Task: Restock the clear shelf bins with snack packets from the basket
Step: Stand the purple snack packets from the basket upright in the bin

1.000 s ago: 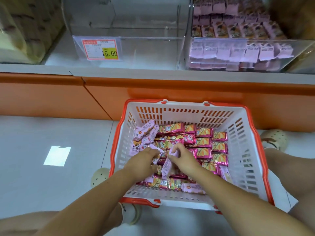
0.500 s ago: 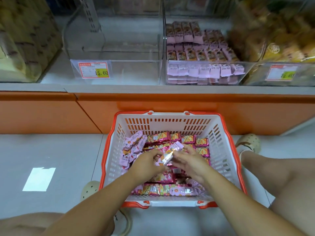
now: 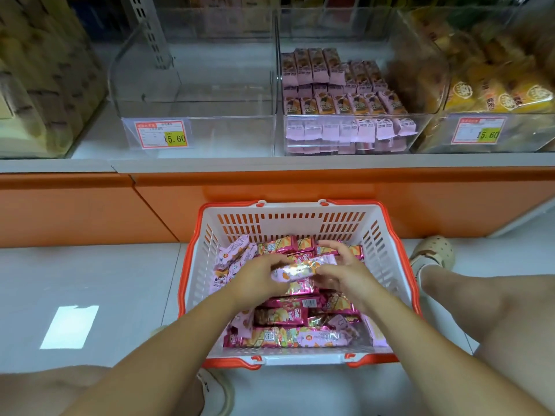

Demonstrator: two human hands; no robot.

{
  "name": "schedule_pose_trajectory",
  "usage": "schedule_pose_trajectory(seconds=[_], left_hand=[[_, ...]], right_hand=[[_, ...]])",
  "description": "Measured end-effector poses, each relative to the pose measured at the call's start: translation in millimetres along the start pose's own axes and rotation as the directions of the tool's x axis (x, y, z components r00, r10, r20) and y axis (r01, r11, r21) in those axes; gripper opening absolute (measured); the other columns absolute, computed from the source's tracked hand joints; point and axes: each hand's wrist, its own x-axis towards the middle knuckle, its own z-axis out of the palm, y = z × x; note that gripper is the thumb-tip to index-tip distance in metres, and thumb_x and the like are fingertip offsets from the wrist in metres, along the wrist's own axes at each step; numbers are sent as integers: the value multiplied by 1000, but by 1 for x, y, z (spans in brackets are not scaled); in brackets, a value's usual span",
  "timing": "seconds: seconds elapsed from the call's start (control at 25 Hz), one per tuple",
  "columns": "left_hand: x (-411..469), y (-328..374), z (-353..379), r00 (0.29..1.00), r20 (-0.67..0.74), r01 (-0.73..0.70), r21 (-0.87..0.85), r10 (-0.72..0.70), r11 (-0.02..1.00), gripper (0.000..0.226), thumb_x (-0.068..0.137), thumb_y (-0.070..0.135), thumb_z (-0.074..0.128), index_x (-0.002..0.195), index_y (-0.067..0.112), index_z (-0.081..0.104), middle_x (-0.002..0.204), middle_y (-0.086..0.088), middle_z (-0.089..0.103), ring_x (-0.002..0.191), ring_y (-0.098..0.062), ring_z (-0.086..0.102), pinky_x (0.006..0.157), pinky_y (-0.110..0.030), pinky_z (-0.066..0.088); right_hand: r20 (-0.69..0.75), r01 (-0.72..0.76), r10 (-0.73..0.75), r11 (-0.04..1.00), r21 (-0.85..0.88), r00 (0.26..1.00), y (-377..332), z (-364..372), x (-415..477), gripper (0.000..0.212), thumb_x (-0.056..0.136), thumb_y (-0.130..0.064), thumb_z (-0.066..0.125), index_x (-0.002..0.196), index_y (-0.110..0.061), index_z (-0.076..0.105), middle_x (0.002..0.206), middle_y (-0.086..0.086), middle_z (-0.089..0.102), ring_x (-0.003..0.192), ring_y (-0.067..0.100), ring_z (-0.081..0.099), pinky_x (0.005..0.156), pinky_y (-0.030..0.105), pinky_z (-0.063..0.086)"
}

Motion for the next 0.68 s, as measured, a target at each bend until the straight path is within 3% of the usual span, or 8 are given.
schedule_pose_trajectory(seconds=[0.08, 0.2, 0.28, 0.4, 0.52, 0.6, 0.68], left_hand=[[5, 3, -11, 1000, -7, -8, 0, 8, 1000, 41, 89, 18, 67, 127, 28, 56, 129, 9, 55, 107, -15, 58, 90, -28, 48], [16, 7, -22, 999, -11, -32, 26, 32, 999, 39, 88, 17, 69, 125, 23, 59, 134, 4, 54, 119, -17, 53, 102, -35, 42], [21, 13, -29, 998, -35, -58, 34, 59, 998, 37, 86, 17, 71, 121, 26, 61, 134, 3, 53, 122, -17, 50, 103, -32, 41], [27, 33, -45, 994, -50, -97, 4, 97, 995, 39, 84, 17, 73, 118, 33, 62, 135, 7, 53, 121, -14, 51, 101, -30, 43], [31, 75, -71, 972, -73, -220, 47, 223, 974, 46, 81, 21, 75, 121, 37, 60, 127, 11, 57, 105, -6, 58, 94, -29, 50], [33, 109, -94, 926, -170, -313, 160, 338, 936, 50, 81, 26, 75, 126, 38, 56, 122, 13, 58, 97, 0, 57, 88, -23, 50], [33, 138, -120, 806, -336, -398, 302, 487, 866, 47, 83, 28, 72, 127, 34, 55, 117, 14, 58, 93, 1, 57, 82, -20, 50]], right_hand=[[21, 23, -19, 988, -155, 1000, -5, -4, -2, 34, 81, -2, 72, 107, -21, 67, 124, 4, 57, 97, 30, 69, 84, 42, 58], [0, 46, -50, 908, -415, 999, -8, -5, -5, 26, 77, -16, 79, 99, -22, 67, 113, -1, 64, 98, 23, 64, 89, 42, 55], [-14, 71, -92, 850, -521, 996, -13, -4, -8, 27, 75, -21, 81, 97, -23, 64, 106, -2, 63, 96, 19, 61, 85, 38, 54], [53, 140, -133, 826, -545, 990, -31, -4, -15, 35, 77, -21, 80, 106, -27, 61, 102, -3, 59, 93, 14, 59, 78, 28, 55], [98, 233, -221, 750, -619, 970, -67, -7, -27, 45, 81, -25, 76, 119, -34, 56, 107, -14, 60, 96, 2, 58, 75, 11, 44], [70, 319, -345, 749, -580, 936, -101, -11, -33, 35, 80, -23, 76, 109, -37, 61, 105, -14, 67, 95, 7, 63, 78, 15, 47], [-4, 401, -473, 752, -524, 881, -139, -14, -37, 28, 80, -18, 75, 101, -34, 66, 96, -12, 72, 90, 7, 66, 82, 23, 50]])
